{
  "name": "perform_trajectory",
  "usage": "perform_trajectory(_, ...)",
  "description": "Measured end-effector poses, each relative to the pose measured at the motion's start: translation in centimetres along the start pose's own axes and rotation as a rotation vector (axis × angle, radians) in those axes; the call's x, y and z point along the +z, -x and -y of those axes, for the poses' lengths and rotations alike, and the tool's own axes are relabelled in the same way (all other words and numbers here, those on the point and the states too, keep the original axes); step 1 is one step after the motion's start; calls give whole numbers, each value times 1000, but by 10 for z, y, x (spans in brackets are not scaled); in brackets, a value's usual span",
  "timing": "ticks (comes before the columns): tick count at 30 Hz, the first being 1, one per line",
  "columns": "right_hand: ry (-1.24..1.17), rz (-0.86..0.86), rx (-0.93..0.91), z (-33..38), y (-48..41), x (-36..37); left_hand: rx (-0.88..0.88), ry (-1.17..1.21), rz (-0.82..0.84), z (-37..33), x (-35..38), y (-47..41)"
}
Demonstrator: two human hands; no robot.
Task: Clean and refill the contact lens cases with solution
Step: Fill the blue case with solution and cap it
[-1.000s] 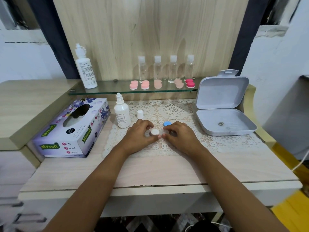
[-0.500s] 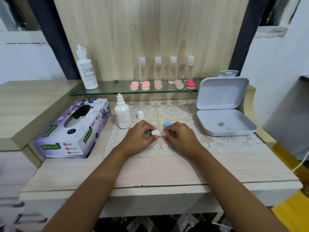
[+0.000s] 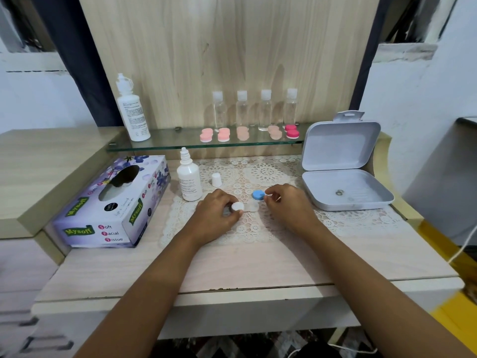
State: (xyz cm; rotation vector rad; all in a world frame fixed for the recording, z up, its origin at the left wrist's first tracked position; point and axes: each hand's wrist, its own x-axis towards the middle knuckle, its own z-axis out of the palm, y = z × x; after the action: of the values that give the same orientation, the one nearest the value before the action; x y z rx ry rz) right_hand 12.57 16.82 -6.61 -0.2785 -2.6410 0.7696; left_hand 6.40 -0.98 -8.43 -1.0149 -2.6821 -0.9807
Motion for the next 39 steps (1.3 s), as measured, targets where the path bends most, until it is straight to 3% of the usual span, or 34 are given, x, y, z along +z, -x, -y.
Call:
perform_trajectory(5, 21, 112, -29, 2, -13, -5, -1, 2, -1, 0, 0, 0)
perform_trajectory(12, 174, 321, -245, 4, -28, -6, -2, 4, -4, -1, -1, 0)
perform_trajectory(18, 126, 223, -200, 0, -26, -3, -4, -3, 0, 1, 0, 0)
perform_trajectory(22, -96, 176, -98, 3, -16, -5, 0, -11, -6, 2, 1, -1)
perform_trajectory(26, -145, 184, -168, 8, -4, -3, 1, -18, -3, 2, 1, -1)
perform_trajectory(39, 57, 170, -428, 7, 2, 3, 32, 2, -11, 4, 2, -1)
